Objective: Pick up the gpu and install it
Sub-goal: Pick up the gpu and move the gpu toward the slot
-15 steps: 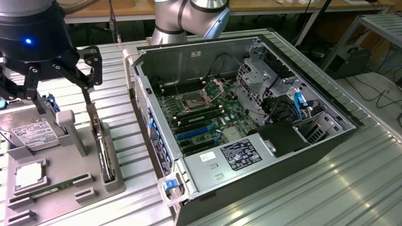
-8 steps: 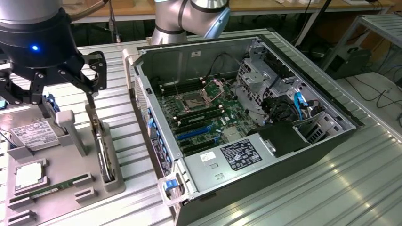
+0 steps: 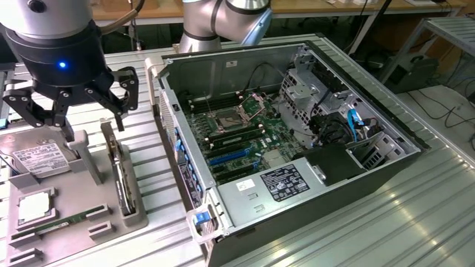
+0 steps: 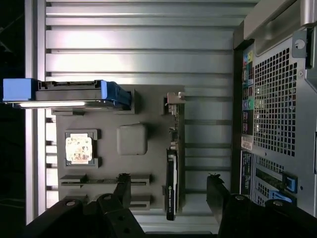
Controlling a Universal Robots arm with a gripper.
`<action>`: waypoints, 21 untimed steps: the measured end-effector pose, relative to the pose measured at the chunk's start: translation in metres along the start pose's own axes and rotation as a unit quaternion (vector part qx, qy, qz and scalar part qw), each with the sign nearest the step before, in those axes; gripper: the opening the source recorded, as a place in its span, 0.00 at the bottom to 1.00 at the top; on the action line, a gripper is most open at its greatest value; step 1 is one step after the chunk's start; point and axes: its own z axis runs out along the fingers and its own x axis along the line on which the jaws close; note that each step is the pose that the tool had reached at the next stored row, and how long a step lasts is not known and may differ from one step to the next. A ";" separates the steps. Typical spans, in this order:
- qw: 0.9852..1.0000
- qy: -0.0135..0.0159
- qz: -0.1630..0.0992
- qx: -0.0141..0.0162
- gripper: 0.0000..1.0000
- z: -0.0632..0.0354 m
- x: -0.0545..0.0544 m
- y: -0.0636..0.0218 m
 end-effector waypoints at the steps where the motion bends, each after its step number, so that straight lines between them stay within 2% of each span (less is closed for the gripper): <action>1: 1.000 -0.001 0.000 0.000 0.72 0.0006 0.000 0.0000; 4: 1.000 -0.002 -0.004 0.001 0.72 0.0032 0.000 -0.0025; 7: 1.000 -0.003 -0.005 0.001 0.72 0.0082 0.000 -0.0102; 15: 1.000 -0.003 -0.005 0.001 0.72 0.0223 -0.001 -0.0141; 18: 1.000 -0.003 -0.005 0.001 0.72 0.0262 -0.001 -0.0201; 21: 1.000 -0.003 -0.015 0.001 0.72 0.0377 -0.002 -0.0190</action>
